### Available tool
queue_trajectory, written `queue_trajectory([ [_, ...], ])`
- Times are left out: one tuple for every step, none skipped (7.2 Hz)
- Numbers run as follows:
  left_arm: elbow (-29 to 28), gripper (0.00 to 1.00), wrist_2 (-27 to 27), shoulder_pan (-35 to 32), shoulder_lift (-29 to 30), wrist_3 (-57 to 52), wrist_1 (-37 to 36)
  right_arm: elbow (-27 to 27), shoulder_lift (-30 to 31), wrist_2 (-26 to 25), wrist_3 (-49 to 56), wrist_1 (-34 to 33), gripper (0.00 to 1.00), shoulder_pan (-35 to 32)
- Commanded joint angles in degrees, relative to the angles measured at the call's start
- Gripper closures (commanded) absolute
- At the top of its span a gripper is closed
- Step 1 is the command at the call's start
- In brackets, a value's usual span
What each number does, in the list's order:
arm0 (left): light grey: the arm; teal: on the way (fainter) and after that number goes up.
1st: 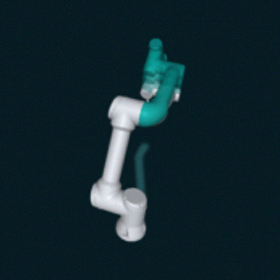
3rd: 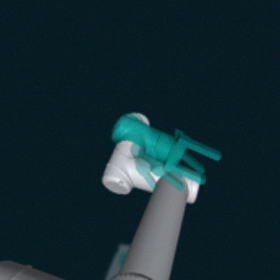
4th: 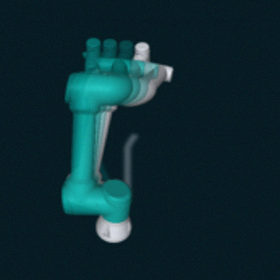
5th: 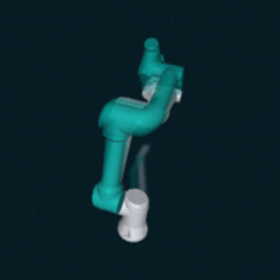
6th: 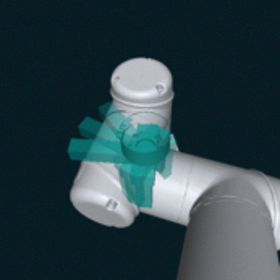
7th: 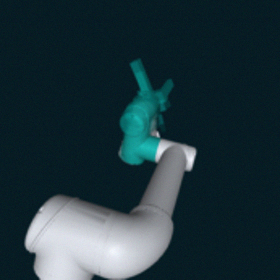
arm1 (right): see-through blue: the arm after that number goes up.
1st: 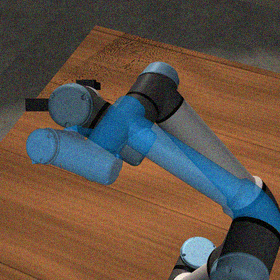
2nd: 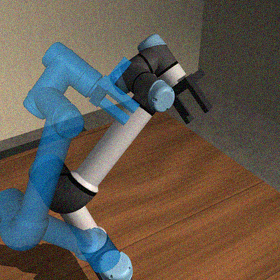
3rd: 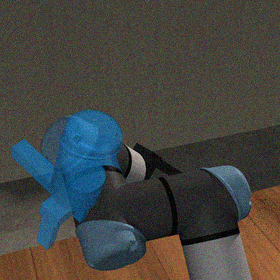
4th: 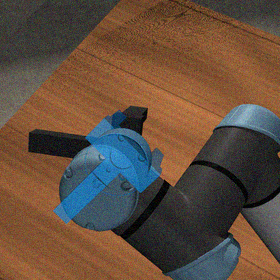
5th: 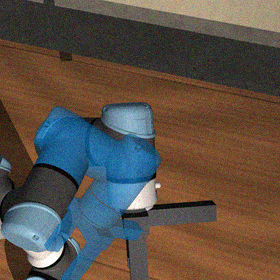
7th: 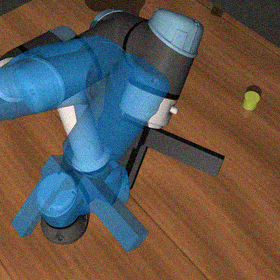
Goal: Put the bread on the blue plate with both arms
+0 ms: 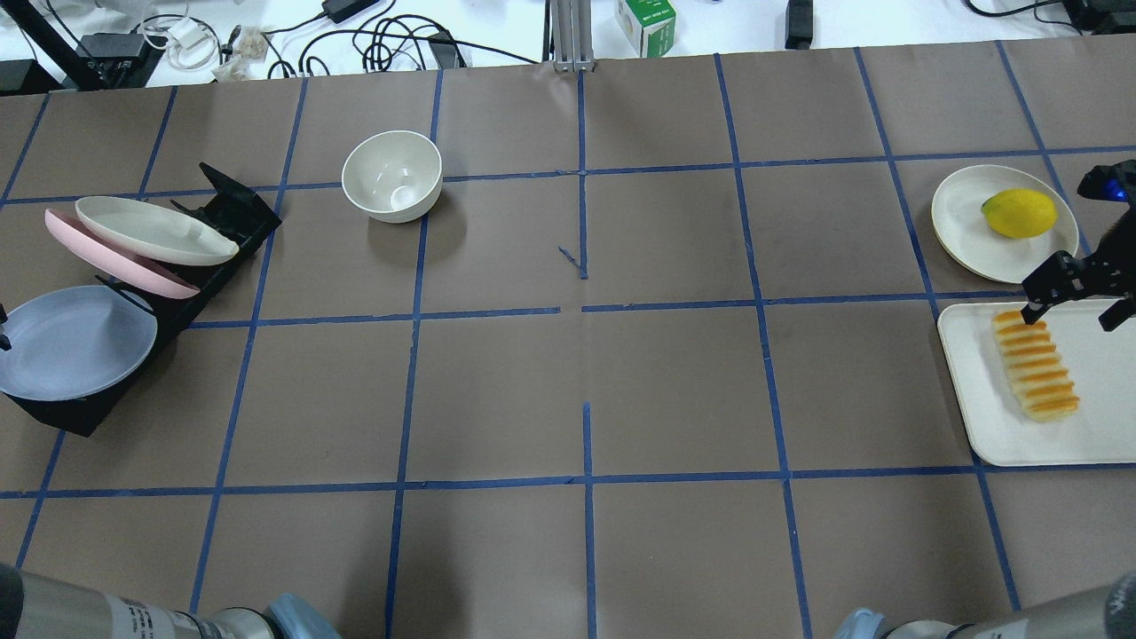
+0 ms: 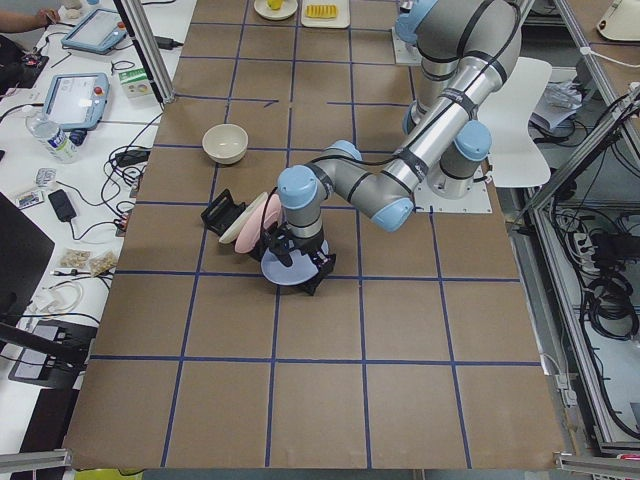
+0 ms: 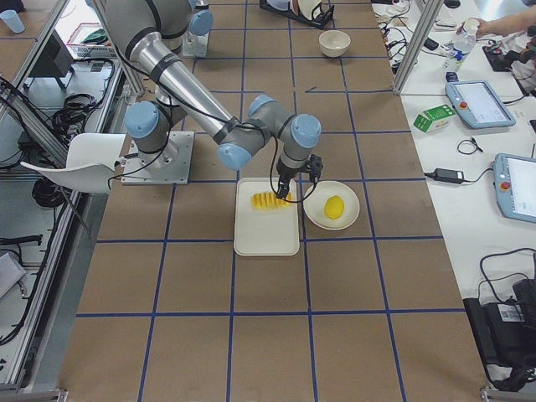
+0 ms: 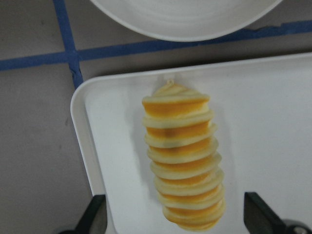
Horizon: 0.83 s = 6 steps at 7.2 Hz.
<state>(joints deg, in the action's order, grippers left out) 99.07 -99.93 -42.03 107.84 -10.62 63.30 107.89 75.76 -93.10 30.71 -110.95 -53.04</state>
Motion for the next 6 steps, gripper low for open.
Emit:
queue_trajectory([
  [-0.11,0.26,-0.26,0.28,1.57,-0.19,-0.98,6.95,0.18,-0.06,1.72,-8.45,0.0,0.31],
  [-0.11,0.34,0.0,0.28,2.45,-0.19,-1.25,7.67,-0.43,-0.06,2.16,-13.02,0.0,0.31],
  [-0.02,0.37,0.0,0.28,3.07,-0.1,-1.34,7.86,-1.3,-0.15,3.9,-17.24,0.0,0.31],
  [-0.37,0.42,0.0,0.28,3.6,-0.1,-1.34,8.38,-1.4,-0.76,4.88,-17.54,0.0,0.31],
  [-0.46,0.79,-0.26,0.28,3.6,-0.19,-1.25,9.69,-1.49,-0.59,5.06,-17.46,0.0,0.31],
  [-0.46,1.0,-0.17,0.28,3.6,-0.19,-1.25,12.05,-1.57,-0.85,6.89,-18.67,0.0,0.31],
])
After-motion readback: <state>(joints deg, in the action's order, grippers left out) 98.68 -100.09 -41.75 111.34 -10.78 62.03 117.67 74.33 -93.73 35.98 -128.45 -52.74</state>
